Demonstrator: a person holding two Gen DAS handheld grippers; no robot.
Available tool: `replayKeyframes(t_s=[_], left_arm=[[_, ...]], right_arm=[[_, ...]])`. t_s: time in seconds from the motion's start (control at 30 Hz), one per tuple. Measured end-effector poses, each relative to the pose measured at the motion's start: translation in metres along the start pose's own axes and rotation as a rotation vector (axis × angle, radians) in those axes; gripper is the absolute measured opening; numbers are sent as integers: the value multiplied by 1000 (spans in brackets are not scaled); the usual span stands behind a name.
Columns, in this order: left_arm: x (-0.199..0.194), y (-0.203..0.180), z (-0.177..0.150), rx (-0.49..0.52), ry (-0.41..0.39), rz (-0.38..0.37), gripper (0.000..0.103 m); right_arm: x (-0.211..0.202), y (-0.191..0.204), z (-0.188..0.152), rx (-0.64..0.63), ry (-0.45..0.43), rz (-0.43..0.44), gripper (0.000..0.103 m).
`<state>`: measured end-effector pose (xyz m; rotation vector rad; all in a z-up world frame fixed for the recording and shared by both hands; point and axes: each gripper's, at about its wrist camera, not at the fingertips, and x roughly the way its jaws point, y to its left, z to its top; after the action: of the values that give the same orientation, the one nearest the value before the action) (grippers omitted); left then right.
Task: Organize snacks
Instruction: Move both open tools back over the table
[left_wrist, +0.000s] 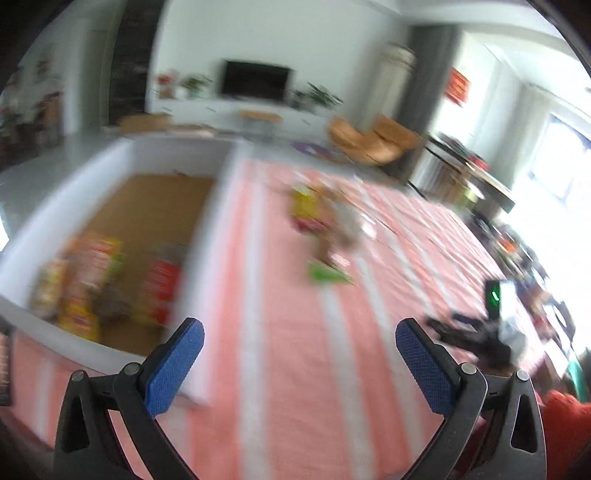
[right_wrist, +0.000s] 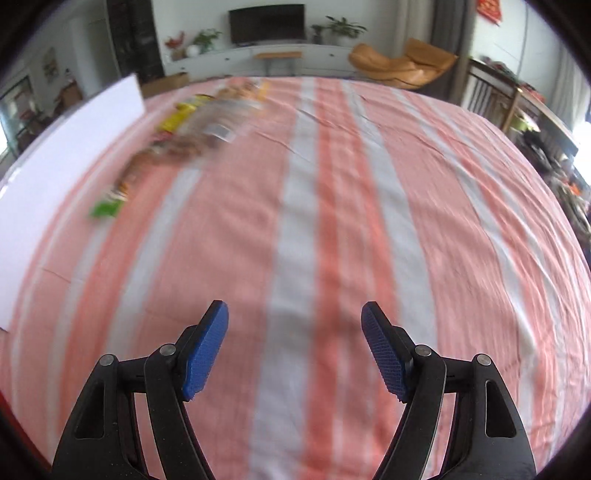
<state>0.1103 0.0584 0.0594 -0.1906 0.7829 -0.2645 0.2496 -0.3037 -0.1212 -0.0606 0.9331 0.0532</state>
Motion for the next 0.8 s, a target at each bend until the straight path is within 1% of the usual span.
replayKeyframes(t_s=[0.03,0.07,0.1,0.13,0.17,0.27,0.4,0.53,0.57,0.67,0.8], left_arm=[[9,-10,-7,11,31,-23,103],[24,-21,-15,26,72,-35,103],[42,-29,-24,45,111,-29,103],[55,-34,-31,62,139,-13,103],[72,-37,-37,85,171,21,103],[106,-31,-48,110,216,105,103],[133,-16,-40,88,210,190,103],[155,-13,-29,88,198,250,103],[157,-10,-32,95,191,265,103],[157,-10,-30,86,169,269,103],[159,-8,-29,83,158,270,103]], right_arm=[[1,-6,-4,5,-38,7,78],[0,-9,-7,9,-52,-4,79],[0,-11,-8,11,-62,-10,81],[0,-12,-9,11,-64,-8,81],[2,-11,-8,6,-63,-11,83],[6,-8,-3,1,-59,-6,85],[9,-6,-1,5,-56,-13,87],[6,-5,-4,5,-56,-13,88],[6,-6,-4,5,-57,-12,88],[6,-6,-4,5,-57,-12,88],[6,-6,-4,5,-57,-12,88]])
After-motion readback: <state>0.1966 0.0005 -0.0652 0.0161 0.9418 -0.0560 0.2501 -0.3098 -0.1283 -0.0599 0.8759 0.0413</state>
